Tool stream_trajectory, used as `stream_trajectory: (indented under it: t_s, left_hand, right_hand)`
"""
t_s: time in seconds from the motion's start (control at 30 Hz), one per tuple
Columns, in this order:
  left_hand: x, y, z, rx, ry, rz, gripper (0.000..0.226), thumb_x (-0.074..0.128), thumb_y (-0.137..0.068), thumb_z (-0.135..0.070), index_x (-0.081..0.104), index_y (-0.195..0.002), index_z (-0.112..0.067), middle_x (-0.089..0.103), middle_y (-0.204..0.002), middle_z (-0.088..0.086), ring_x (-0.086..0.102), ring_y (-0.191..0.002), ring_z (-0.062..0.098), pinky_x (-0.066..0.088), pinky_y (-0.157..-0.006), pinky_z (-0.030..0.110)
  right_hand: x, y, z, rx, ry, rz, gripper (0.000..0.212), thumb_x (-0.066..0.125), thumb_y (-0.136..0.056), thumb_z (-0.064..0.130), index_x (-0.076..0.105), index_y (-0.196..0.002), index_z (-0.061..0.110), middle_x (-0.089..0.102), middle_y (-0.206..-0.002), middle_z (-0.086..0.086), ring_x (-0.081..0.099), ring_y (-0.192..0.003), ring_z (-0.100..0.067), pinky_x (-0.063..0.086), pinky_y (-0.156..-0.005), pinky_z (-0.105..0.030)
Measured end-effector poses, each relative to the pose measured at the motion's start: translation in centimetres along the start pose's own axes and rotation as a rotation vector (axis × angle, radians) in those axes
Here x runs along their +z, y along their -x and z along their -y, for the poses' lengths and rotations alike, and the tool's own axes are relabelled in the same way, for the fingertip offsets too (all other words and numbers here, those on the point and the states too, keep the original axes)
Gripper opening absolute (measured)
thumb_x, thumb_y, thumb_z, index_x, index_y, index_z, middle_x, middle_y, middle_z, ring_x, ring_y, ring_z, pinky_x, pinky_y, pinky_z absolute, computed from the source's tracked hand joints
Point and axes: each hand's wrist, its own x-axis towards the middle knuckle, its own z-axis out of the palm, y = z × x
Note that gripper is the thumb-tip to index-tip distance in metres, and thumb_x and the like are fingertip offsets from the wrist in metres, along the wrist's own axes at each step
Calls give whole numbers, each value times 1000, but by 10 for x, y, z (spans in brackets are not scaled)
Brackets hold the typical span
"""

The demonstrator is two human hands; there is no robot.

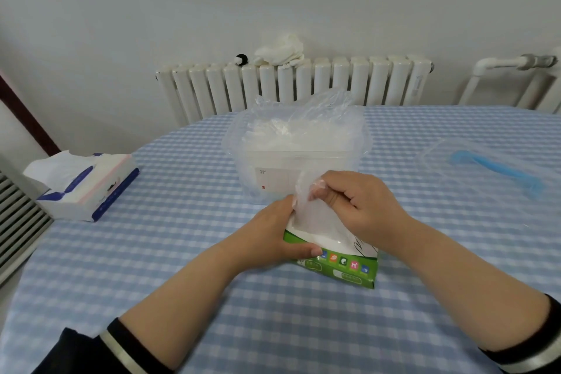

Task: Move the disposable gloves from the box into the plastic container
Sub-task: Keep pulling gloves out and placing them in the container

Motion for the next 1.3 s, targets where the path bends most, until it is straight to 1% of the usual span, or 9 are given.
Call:
stream_trajectory:
  t_s: [0.27, 0.4, 0.57, 0.7, 0.87, 0.93, 1.03, 1.2, 1.3]
  left_hand:
    - [4, -2, 3, -18, -140, 9, 74, 62, -67, -76, 49, -123, -31, 53, -115, -13, 51, -106, 8, 48, -93, 36]
    - [3, 0, -1, -2, -33, 9, 66, 70, -73, -63, 49, -128, -33, 54, -122, -14, 51, -114, 7, 46, -99, 36]
    - [-1, 1, -5, -6, 1, 31, 64, 72, -79, -56, 45, -133, -37, 53, -126, -16, 51, -116, 5, 46, -100, 36]
    - [-1, 2, -9, 6, -29, 26, 68, 70, -77, -62, 46, -135, -35, 53, -123, -15, 52, -114, 6, 47, -99, 36]
    - [2, 6, -19, 44, -66, 33, 66, 73, -81, -48, 43, -138, -35, 44, -114, -31, 45, -112, 0, 40, -100, 21]
    - [6, 6, -22, 85, -130, 21, 67, 75, -80, -47, 45, -137, -32, 46, -121, -24, 43, -116, 4, 38, -100, 22]
    - [13, 7, -24, 131, -251, 15, 65, 75, -79, -49, 50, -134, -26, 48, -131, -10, 41, -118, 8, 32, -95, 17]
    - [13, 7, -21, 134, -249, 35, 59, 73, -79, -52, 55, -130, -29, 32, -108, -36, 32, -107, -5, 23, -94, 10]
    - [14, 5, -15, 145, -203, 30, 60, 74, -79, -52, 54, -131, -29, 42, -128, -26, 36, -119, -4, 27, -106, 15]
  right_hand:
    - [10, 2, 2, -75, -157, -198, 26, 44, -97, 20, 63, -82, 12, 54, -81, 19, 56, -77, -4, 41, -72, -13]
    - [7, 2, 8, -19, -264, -360, 24, 42, -99, 18, 57, -80, 17, 59, -73, 12, 58, -74, -3, 41, -73, -10]
    - [3, 2, 14, -10, -358, -540, 29, 38, -100, -1, 57, -78, 1, 60, -62, 1, 56, -70, 3, 40, -72, -10]
    - [6, 3, 16, -63, -349, -607, 33, 36, -100, -2, 52, -82, 21, 63, -64, 1, 59, -69, 0, 41, -73, -12]
    - [9, 2, 14, -140, -321, -603, 28, 36, -103, 13, 56, -84, 12, 63, -67, 3, 62, -69, -9, 46, -69, -20]
    - [12, -2, 15, -235, -243, -570, 38, 35, -105, 22, 60, -83, 4, 65, -73, -7, 63, -70, -21, 49, -67, -31]
    - [10, -12, 27, -363, -181, -573, 30, 33, -106, 23, 50, -87, 7, 58, -68, -8, 55, -59, -19, 45, -60, -23]
    - [-20, -24, 39, -208, -376, -660, 27, 33, -105, 20, 54, -88, 16, 44, -56, 6, 47, -47, -13, 40, -45, -29]
    - [-43, -26, 36, -36, -465, -669, 26, 39, -104, 14, 60, -90, 20, 39, -51, 8, 38, -45, -11, 36, -44, -32]
